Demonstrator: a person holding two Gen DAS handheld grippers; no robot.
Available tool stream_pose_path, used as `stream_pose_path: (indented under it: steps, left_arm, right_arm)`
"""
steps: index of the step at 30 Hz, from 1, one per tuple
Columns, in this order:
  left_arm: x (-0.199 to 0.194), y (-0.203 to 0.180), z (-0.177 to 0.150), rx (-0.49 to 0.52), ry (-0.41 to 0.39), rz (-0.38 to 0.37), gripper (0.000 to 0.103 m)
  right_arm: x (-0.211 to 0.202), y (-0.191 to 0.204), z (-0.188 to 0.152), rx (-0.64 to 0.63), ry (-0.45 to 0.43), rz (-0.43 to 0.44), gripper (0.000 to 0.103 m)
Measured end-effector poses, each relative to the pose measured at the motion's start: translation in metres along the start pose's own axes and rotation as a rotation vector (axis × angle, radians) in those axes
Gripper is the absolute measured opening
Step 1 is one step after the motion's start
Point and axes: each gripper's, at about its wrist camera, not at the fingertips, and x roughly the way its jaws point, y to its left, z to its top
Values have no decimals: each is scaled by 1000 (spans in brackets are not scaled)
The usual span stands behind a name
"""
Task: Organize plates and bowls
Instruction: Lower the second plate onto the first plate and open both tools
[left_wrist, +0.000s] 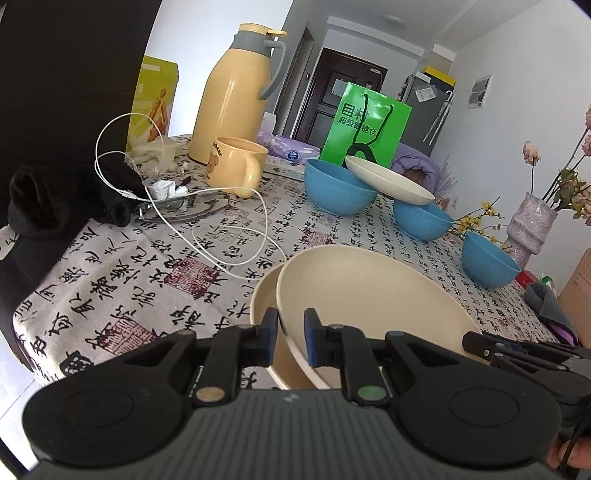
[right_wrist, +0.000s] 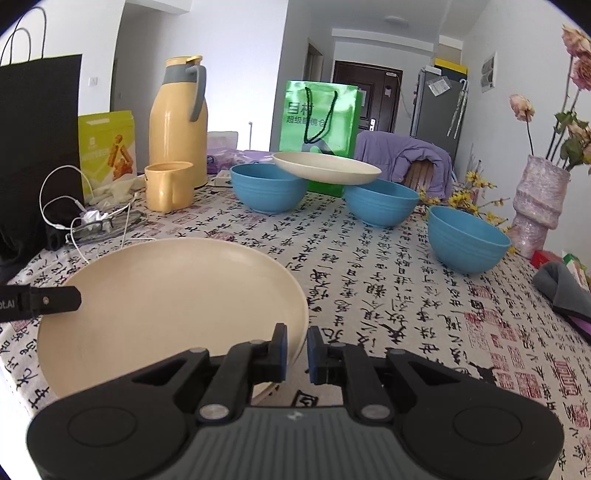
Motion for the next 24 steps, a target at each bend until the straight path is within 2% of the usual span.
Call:
stream_pose_path:
  steps: [4, 8, 13, 24]
  left_arm:
    - [2, 6, 4, 16, -11, 22, 15]
    - [6, 11, 4, 19, 14, 27, 15]
    - [5, 9, 2, 42, 11, 25, 17]
    - [-11, 0, 1, 80, -9, 41, 19]
  right_arm:
    - [10, 11, 1, -17, 24, 11, 11]
    - [12, 20, 0, -47, 25, 6, 12]
    - [12, 18, -1, -45, 30, 15, 12]
    - [-4, 13, 1, -40, -20, 20, 13]
